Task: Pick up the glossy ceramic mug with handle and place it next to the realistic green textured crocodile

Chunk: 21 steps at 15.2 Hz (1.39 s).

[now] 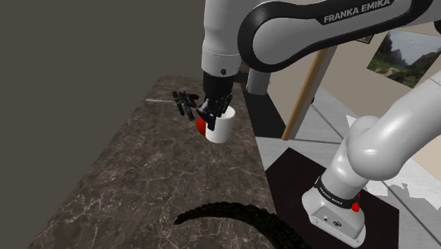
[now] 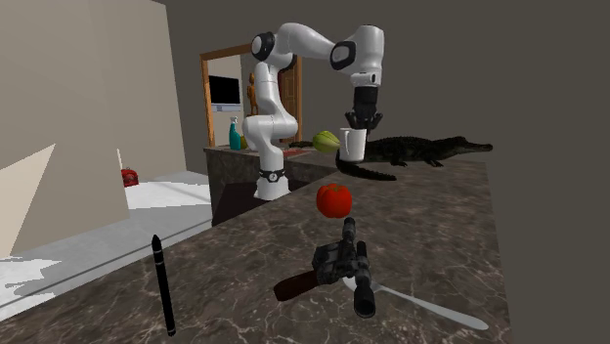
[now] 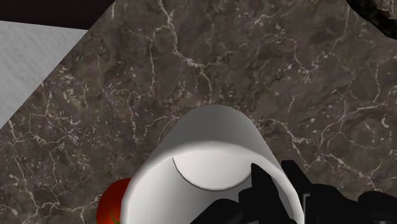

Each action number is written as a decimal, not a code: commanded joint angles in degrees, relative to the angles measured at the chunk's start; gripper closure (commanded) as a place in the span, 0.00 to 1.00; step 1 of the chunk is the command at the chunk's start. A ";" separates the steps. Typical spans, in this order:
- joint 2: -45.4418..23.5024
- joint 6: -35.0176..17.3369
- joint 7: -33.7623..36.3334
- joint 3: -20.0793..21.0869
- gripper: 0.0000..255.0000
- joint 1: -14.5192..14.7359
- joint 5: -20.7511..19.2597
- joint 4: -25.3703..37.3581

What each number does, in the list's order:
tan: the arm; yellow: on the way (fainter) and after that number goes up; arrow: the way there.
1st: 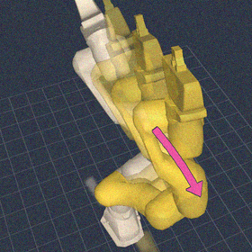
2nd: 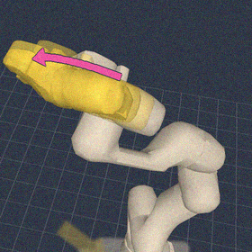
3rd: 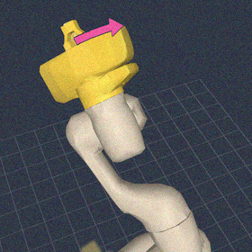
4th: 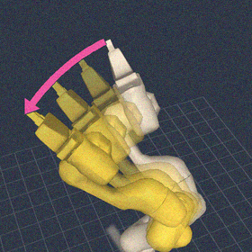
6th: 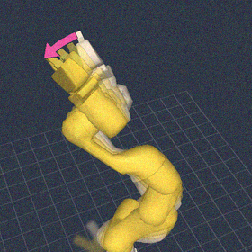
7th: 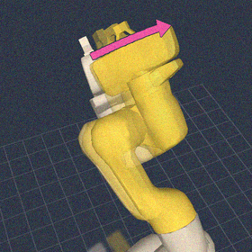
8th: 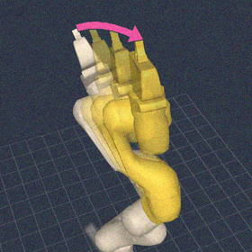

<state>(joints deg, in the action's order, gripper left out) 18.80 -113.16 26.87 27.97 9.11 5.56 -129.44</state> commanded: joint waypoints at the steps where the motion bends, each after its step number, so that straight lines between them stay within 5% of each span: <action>1: -0.55 -1.69 0.25 0.29 1.00 -0.01 -0.12 -1.12; 21: -8.32 -18.23 3.70 3.06 1.00 -0.81 -3.21 -10.57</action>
<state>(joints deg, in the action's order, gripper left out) 10.98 -130.42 30.37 30.92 8.40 2.63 -139.55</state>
